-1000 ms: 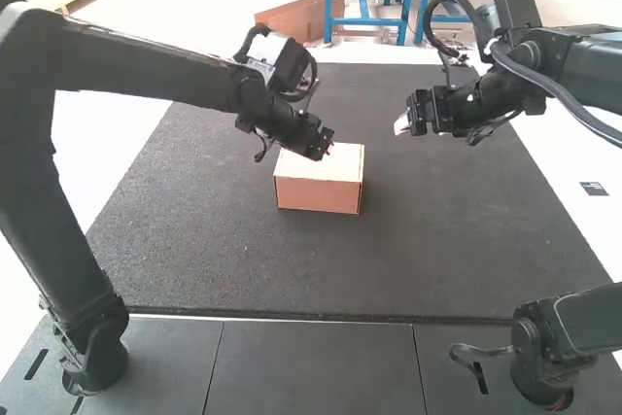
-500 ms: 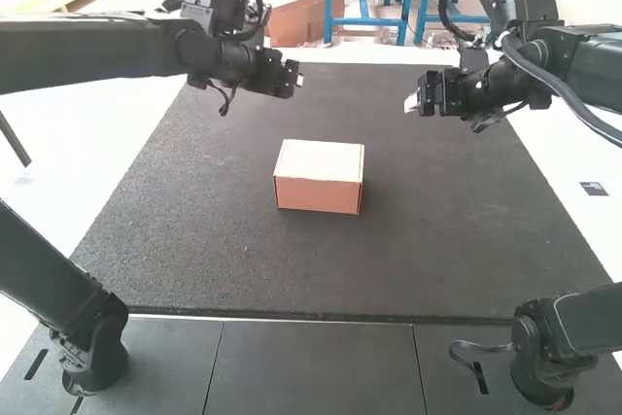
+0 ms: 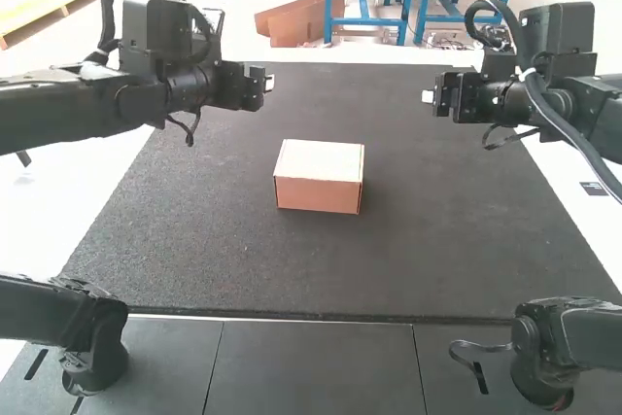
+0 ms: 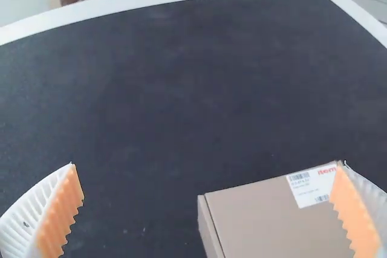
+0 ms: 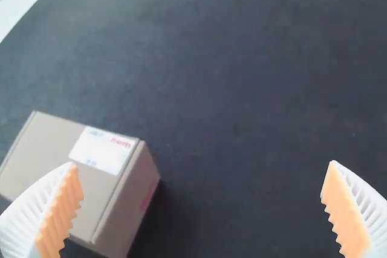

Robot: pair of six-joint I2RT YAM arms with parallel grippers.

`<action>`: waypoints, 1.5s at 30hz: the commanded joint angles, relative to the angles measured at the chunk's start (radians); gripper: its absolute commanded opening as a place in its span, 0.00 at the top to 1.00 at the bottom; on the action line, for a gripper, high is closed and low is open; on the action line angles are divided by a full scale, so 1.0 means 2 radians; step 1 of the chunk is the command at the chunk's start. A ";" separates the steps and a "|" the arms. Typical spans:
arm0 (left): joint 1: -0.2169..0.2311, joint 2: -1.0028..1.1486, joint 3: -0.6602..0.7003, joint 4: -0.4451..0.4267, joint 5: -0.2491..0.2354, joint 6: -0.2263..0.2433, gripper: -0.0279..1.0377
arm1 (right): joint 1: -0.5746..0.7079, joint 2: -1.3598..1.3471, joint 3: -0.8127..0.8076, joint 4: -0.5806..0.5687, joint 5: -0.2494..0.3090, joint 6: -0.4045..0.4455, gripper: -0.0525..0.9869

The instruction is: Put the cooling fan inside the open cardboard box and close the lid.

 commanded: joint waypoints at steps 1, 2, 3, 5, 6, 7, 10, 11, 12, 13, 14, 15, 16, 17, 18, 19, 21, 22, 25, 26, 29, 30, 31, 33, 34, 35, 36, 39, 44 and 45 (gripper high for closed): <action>0.006 -0.051 -0.031 0.025 0.000 -0.001 0.07 | -0.007 -0.034 -0.014 0.013 0.020 0.002 0.08; 0.007 -0.065 -0.042 0.033 0.000 0.000 0.07 | -0.007 -0.041 -0.021 0.021 0.023 0.002 0.08; 0.008 -0.078 -0.054 0.041 0.000 0.001 0.07 | -0.007 -0.048 -0.028 0.025 0.023 0.001 0.08; 0.011 -0.096 -0.074 0.048 -0.007 0.002 0.07 | -0.007 -0.060 -0.040 0.035 0.023 -0.001 0.08; 0.012 -0.105 -0.084 0.049 -0.014 0.002 0.07 | -0.007 -0.066 -0.046 0.038 0.023 -0.001 0.08; 0.013 -0.112 -0.092 0.049 -0.020 0.003 0.07 | -0.007 -0.071 -0.053 0.041 0.024 -0.001 0.08; 0.022 -0.135 -0.118 0.065 -0.023 0.002 0.07 | -0.007 -0.091 -0.075 0.054 0.029 -0.002 0.08; 0.025 -0.146 -0.128 0.074 -0.023 0.002 0.06 | -0.006 -0.099 -0.083 0.061 0.032 -0.004 0.08; 0.029 -0.157 -0.140 0.088 -0.022 0.002 0.06 | -0.007 -0.107 -0.091 0.066 0.040 -0.005 0.08; 0.032 -0.170 -0.152 0.102 -0.021 0.002 0.06 | -0.007 -0.116 -0.100 0.072 0.043 -0.008 0.08; 0.034 -0.181 -0.162 0.113 -0.021 0.003 0.06 | -0.007 -0.125 -0.108 0.077 0.044 -0.009 0.08; 0.037 -0.190 -0.170 0.115 -0.019 0.003 0.06 | -0.007 -0.133 -0.116 0.079 0.047 -0.009 0.08; 0.039 -0.198 -0.178 0.116 -0.018 0.003 0.06 | -0.007 -0.141 -0.123 0.084 0.051 -0.009 0.08; 0.040 -0.207 -0.186 0.117 -0.019 0.003 0.06 | -0.006 -0.149 -0.132 0.086 0.051 -0.009 0.08; 0.043 -0.213 -0.192 0.116 -0.019 0.003 0.06 | -0.007 -0.158 -0.139 0.087 0.052 -0.009 0.08; 0.045 -0.221 -0.199 0.116 -0.019 0.003 0.06 | -0.007 -0.167 -0.145 0.089 0.052 -0.009 0.08; 0.049 -0.240 -0.212 0.118 -0.019 0.004 0.06 | -0.007 -0.187 -0.159 0.092 0.055 -0.007 0.08; 0.053 -0.249 -0.219 0.119 -0.020 0.005 0.06 | -0.007 -0.198 -0.167 0.096 0.059 -0.006 0.08; 0.060 -0.279 -0.246 0.127 -0.019 0.016 0.07 | -0.007 -0.239 -0.193 0.107 0.070 0.002 0.08; 0.062 -0.290 -0.253 0.128 -0.019 0.021 0.07 | -0.007 -0.254 -0.202 0.117 0.077 0.002 0.08; 0.065 -0.323 -0.277 0.134 -0.021 0.059 0.07 | -0.007 -0.298 -0.224 0.130 0.082 0.002 0.08; 0.065 -0.334 -0.286 0.137 -0.021 0.070 0.07 | -0.007 -0.311 -0.230 0.130 0.082 0.001 0.08; 0.065 -0.345 -0.295 0.139 -0.021 0.077 0.07 | -0.007 -0.325 -0.235 0.133 0.080 0.001 0.08; 0.064 -0.369 -0.310 0.148 -0.018 0.097 0.07 | -0.007 -0.343 -0.237 0.137 0.075 0.001 0.08; 0.064 -0.381 -0.317 0.149 -0.018 0.107 0.07 | -0.007 -0.347 -0.236 0.137 0.075 0.001 0.08; 0.062 -0.392 -0.323 0.150 -0.017 0.115 0.07 | -0.007 -0.349 -0.237 0.138 0.075 0.001 0.08; 0.062 -0.404 -0.328 0.149 -0.017 0.118 0.07 | -0.007 -0.351 -0.238 0.143 0.076 -0.001 0.08; 0.062 -0.435 -0.345 0.141 -0.015 0.123 0.07 | -0.007 -0.356 -0.245 0.160 0.079 -0.017 0.08; 0.062 -0.493 -0.362 0.120 -0.015 0.125 0.07 | -0.014 -0.356 -0.265 0.188 0.079 -0.024 0.08; 0.061 -0.500 -0.364 0.120 -0.014 0.129 0.07 | -0.016 -0.356 -0.269 0.189 0.075 -0.027 0.08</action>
